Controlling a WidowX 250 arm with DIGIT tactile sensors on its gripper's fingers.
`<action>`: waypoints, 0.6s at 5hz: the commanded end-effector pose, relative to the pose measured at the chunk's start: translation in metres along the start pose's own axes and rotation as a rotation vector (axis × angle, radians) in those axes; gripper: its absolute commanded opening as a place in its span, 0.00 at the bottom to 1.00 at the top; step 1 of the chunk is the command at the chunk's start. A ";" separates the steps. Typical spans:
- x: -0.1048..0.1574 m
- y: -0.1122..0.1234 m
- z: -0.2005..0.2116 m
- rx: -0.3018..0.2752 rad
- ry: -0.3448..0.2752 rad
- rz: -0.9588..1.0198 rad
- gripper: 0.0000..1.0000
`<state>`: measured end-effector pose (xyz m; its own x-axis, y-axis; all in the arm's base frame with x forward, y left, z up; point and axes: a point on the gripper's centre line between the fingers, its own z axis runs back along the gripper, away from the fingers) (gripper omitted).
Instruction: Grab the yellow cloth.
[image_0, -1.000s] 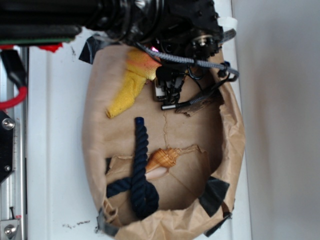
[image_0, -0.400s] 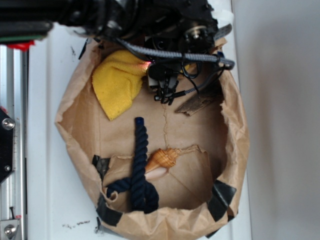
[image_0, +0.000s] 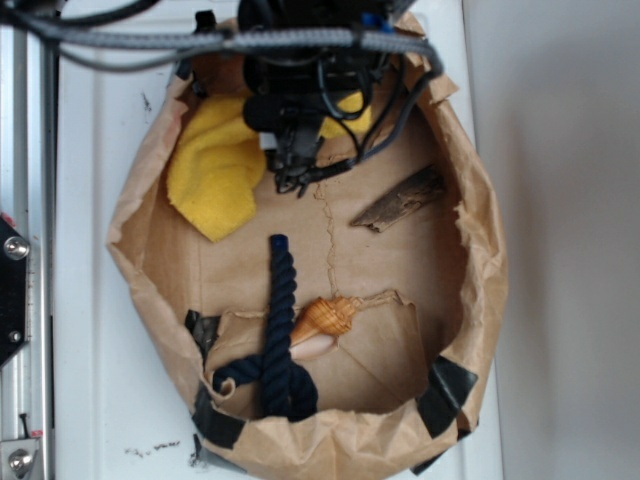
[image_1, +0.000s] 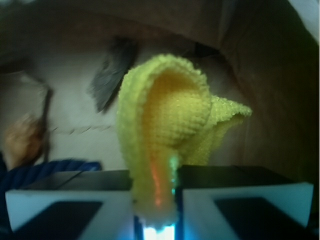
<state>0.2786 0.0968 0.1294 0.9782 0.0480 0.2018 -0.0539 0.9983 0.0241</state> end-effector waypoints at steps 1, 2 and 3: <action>0.019 -0.041 0.037 0.055 -0.036 -0.069 0.00; 0.028 -0.071 0.048 0.042 -0.037 -0.121 0.00; 0.027 -0.075 0.043 0.041 -0.023 -0.120 0.00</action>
